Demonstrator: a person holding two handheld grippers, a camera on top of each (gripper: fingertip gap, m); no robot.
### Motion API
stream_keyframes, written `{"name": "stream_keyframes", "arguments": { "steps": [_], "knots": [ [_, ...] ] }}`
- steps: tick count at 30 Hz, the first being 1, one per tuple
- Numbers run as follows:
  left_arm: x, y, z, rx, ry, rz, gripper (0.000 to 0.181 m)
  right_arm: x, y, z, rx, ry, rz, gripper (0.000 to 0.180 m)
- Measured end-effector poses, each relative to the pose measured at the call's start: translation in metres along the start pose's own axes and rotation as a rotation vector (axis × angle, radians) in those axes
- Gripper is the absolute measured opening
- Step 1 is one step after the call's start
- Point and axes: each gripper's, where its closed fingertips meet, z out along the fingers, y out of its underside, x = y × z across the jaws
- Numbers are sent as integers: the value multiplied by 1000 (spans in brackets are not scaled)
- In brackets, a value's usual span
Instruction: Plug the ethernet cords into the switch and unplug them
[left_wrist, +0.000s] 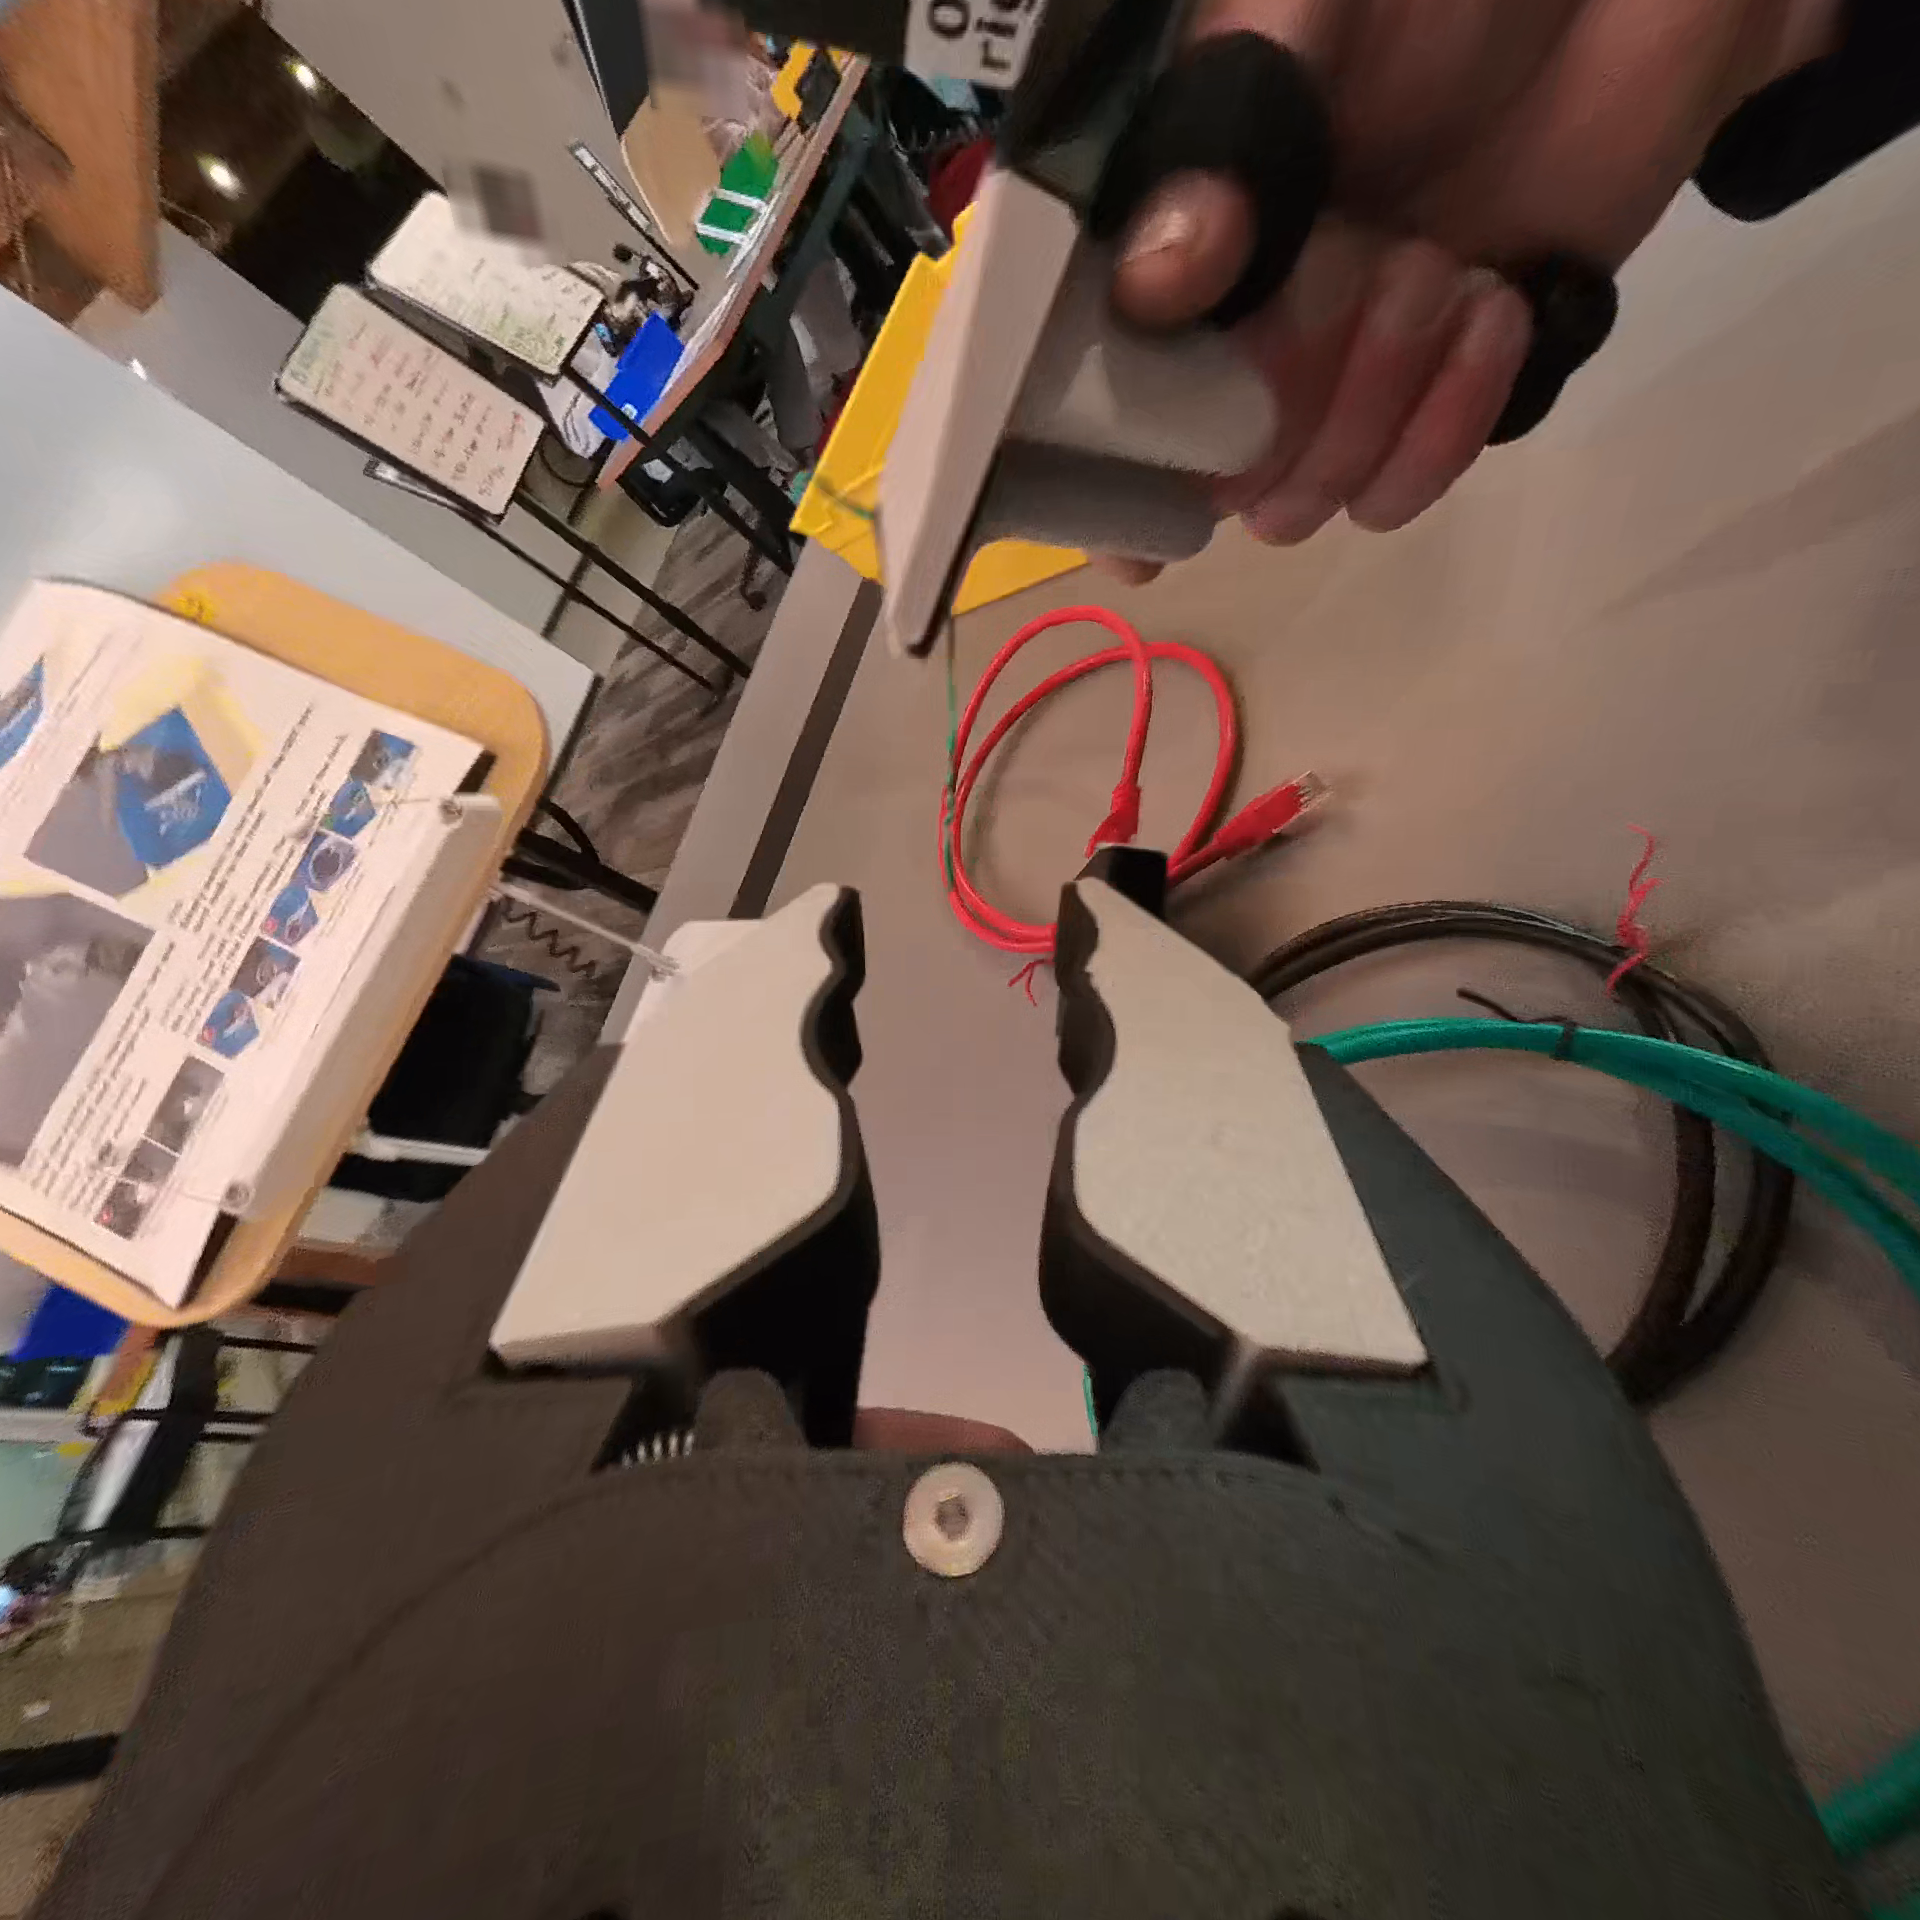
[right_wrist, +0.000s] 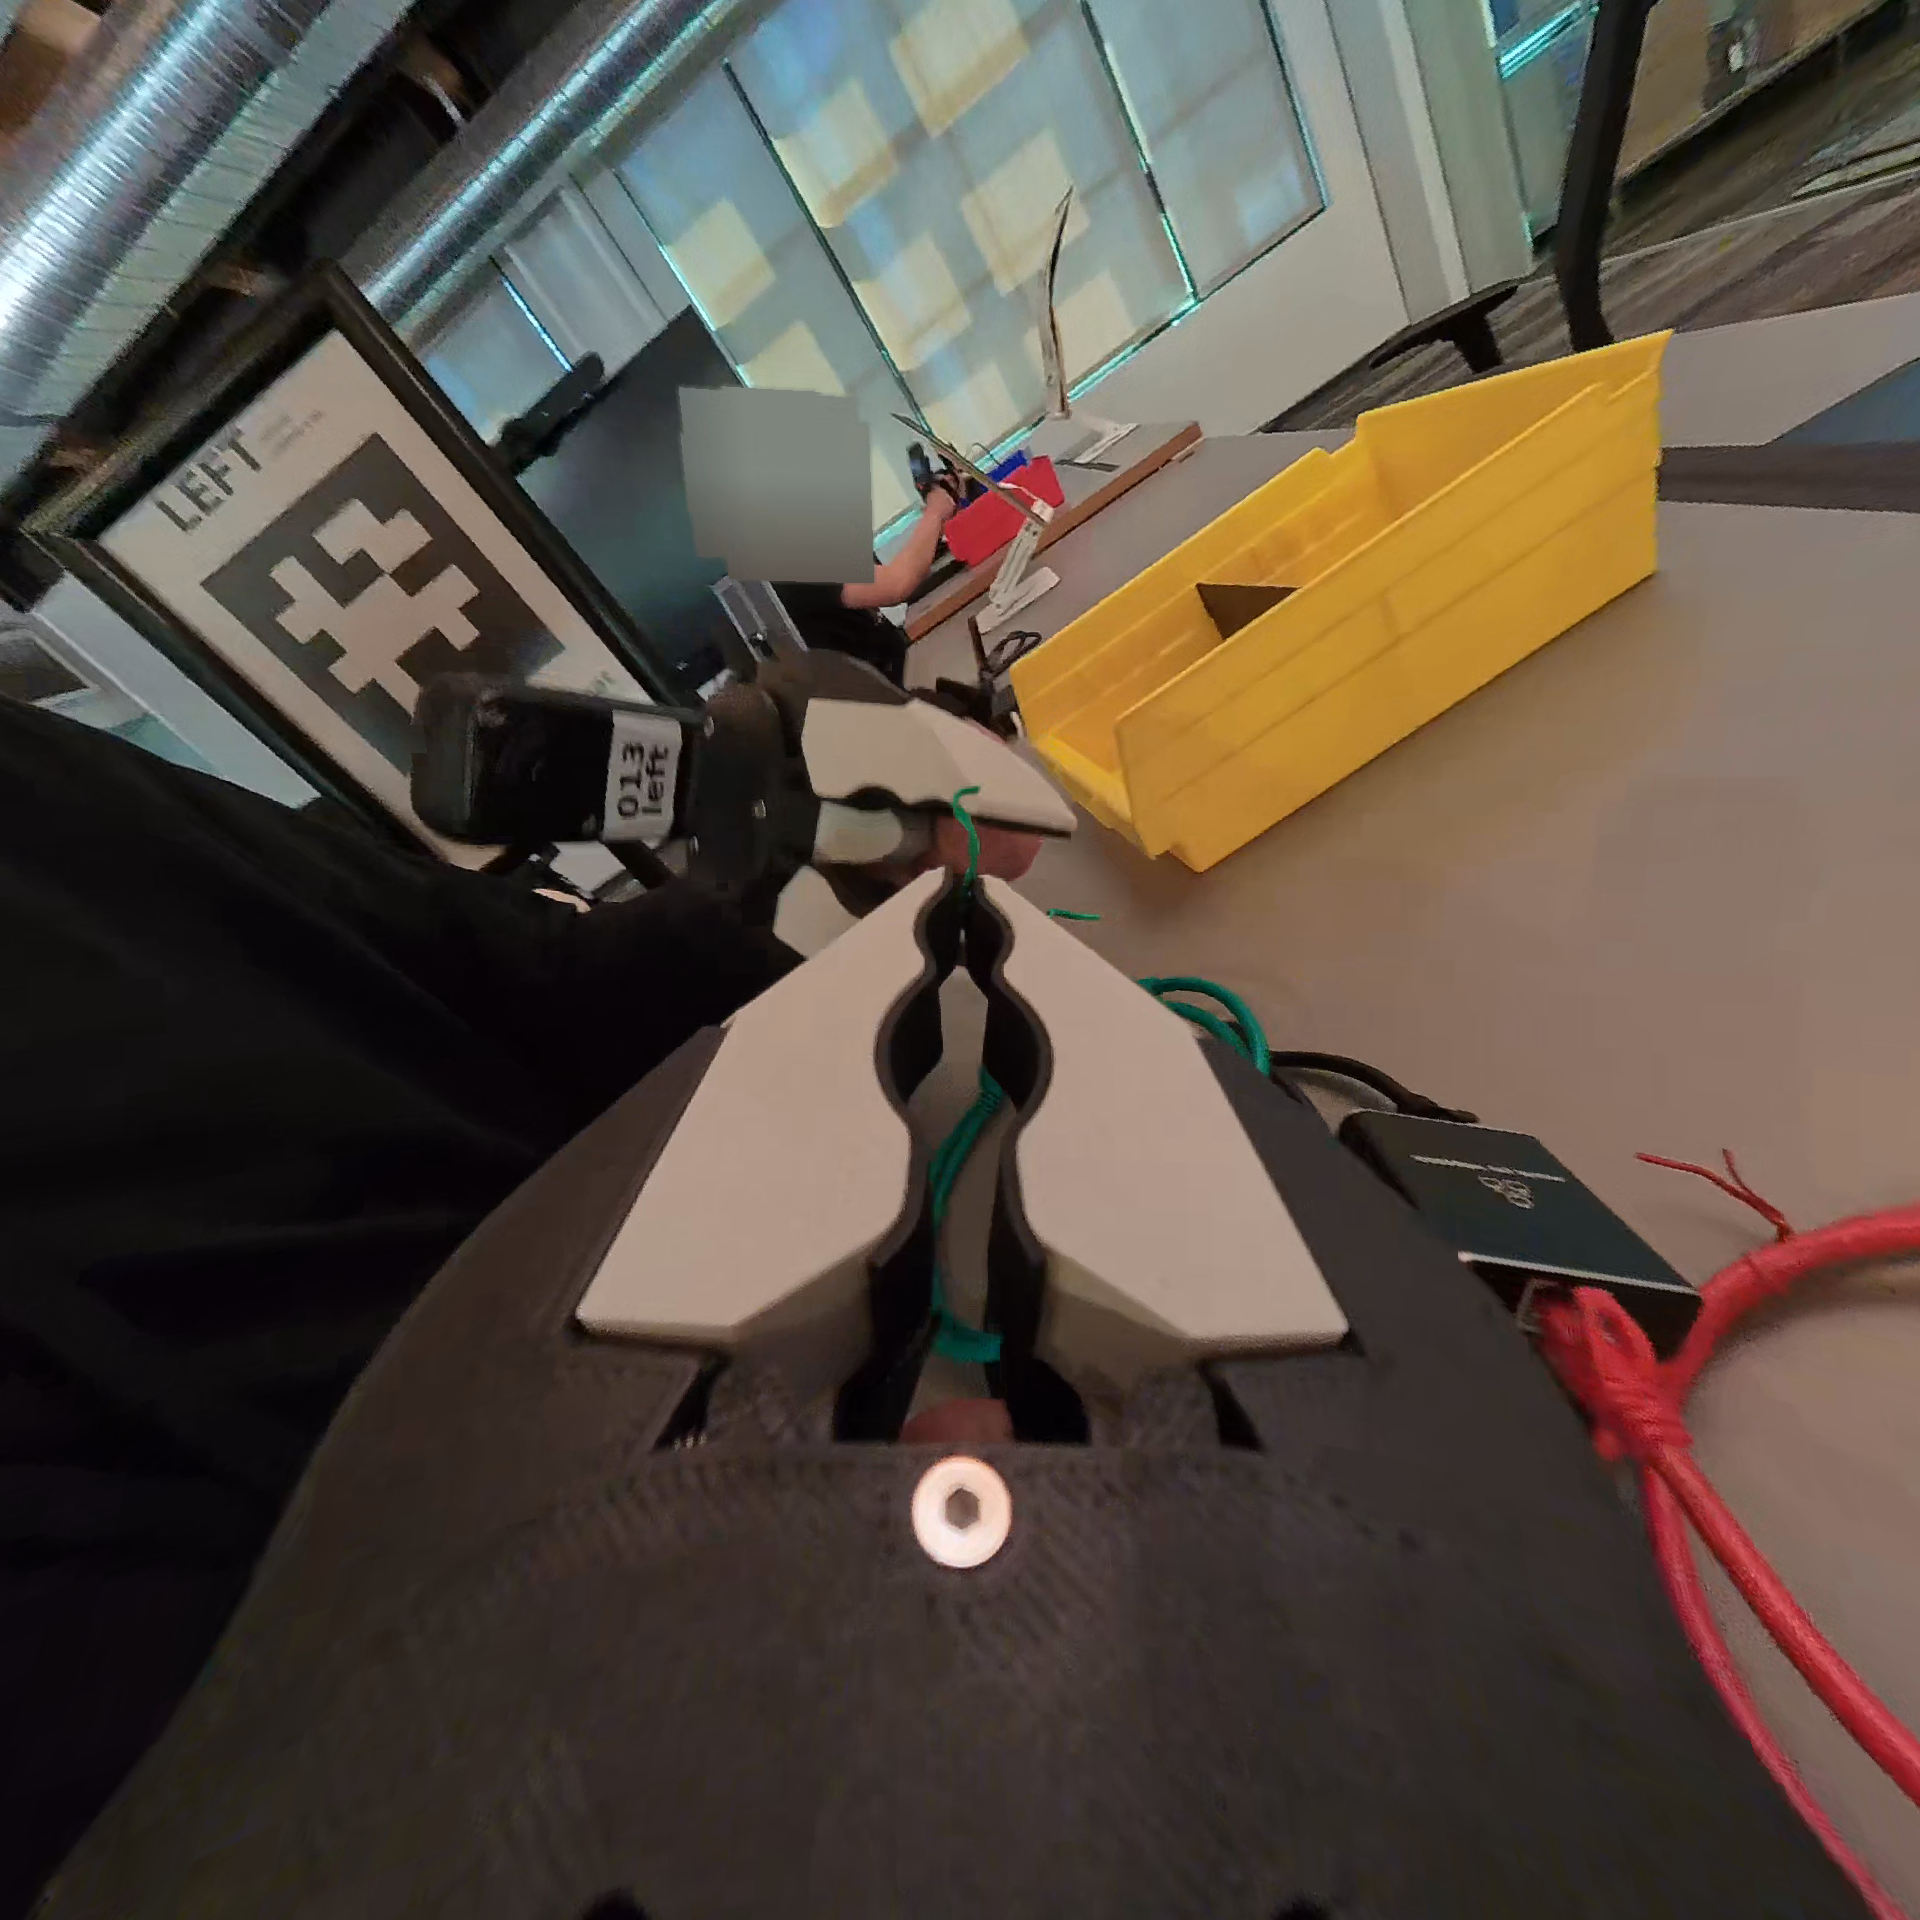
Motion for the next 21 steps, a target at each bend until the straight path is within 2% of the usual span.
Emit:
{"name": "stream_keyframes", "arguments": {
  "steps": [2,5,6,10,21],
  "knots": [
    [7,-1,5,-10,7,32,33,-3,1,3,16,-30,27,0],
    [5,-1,9,-1,-23,19,23,-6,4,5,6,-54,41,0],
    [6,0,10,-8,-18,25,13,-7,5,5,6,-65,43,0],
    [13,-3,10,-1,16,38,3,-8,5,7,12,-74,53,0],
    [9,-3,10,15,-2,-24,2,0,2,5,39,-30,47,0]
  ]
}}
